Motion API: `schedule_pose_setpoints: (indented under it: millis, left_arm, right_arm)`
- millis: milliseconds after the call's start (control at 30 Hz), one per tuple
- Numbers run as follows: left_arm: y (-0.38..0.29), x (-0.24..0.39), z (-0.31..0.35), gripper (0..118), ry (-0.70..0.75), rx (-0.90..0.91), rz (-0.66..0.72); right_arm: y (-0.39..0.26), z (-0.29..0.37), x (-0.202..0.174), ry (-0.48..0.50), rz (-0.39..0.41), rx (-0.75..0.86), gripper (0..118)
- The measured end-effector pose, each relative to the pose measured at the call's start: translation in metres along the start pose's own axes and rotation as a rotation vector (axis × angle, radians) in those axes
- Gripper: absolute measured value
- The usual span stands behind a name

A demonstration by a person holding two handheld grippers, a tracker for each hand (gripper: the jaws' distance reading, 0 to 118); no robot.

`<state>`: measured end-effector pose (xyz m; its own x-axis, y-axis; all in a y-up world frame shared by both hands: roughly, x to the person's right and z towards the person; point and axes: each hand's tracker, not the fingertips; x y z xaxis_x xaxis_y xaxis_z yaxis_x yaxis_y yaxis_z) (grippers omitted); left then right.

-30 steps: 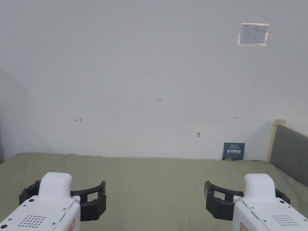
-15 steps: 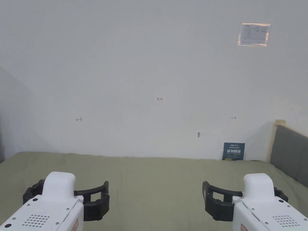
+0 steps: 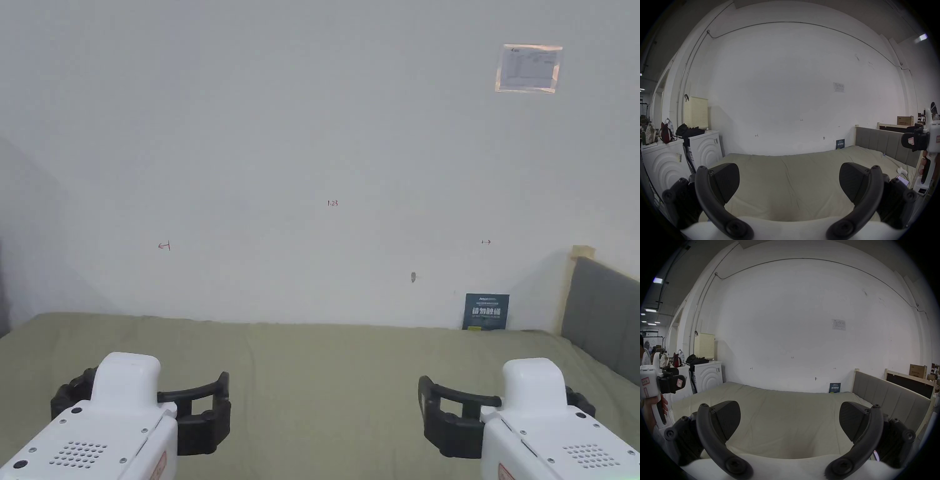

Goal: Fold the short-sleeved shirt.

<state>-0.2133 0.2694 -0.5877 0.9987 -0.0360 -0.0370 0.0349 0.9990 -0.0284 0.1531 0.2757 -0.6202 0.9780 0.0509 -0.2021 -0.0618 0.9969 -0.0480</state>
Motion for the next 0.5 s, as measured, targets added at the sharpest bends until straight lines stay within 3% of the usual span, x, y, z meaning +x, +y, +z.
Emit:
schedule_pose_setpoints:
  millis: [500]
  left_arm:
    - [-0.0014,0.001,-0.0005,118,-0.004,-0.004,0.002]
  right_arm:
    - [-0.0011,-0.0013,0.003,-0.008,-0.024,-0.024,118]
